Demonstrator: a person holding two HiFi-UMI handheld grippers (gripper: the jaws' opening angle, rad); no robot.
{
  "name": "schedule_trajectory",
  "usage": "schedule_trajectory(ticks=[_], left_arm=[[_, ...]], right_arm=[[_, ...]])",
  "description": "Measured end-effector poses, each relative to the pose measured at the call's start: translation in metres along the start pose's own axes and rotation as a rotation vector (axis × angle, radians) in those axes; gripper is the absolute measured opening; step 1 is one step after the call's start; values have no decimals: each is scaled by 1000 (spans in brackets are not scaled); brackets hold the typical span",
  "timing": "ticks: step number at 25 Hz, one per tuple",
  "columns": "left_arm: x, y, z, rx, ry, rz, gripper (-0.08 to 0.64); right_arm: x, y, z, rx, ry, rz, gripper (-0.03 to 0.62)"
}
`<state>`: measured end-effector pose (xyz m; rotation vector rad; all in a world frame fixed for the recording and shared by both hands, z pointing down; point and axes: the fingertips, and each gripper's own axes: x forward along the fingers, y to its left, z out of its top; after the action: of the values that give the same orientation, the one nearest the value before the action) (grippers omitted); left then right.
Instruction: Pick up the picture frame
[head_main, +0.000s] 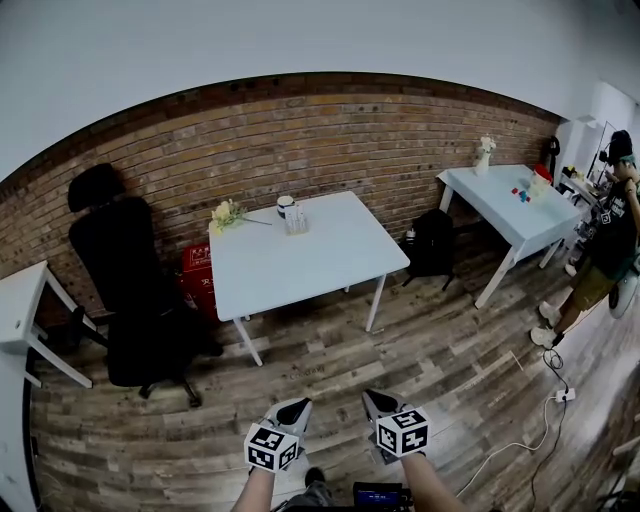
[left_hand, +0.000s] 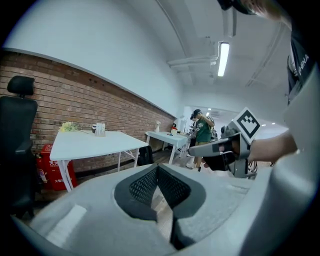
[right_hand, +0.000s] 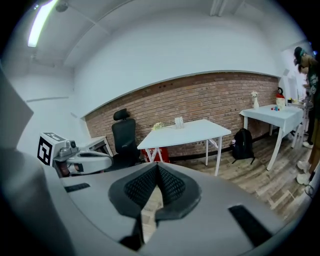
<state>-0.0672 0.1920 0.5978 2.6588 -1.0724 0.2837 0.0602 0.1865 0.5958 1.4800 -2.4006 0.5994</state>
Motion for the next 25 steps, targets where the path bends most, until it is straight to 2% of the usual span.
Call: schedule_trajectory(ticks=[6, 12, 25], left_arm=[[16, 41, 14, 5, -1, -25, 11], [30, 60, 15, -3, 12, -43, 11], [87, 109, 25, -9, 39, -19, 11]], right_arm=[[37, 3, 21, 1, -6, -18, 8], [59, -4, 29, 13, 0, -33, 8], [125, -40, 54, 22, 11, 0, 8]])
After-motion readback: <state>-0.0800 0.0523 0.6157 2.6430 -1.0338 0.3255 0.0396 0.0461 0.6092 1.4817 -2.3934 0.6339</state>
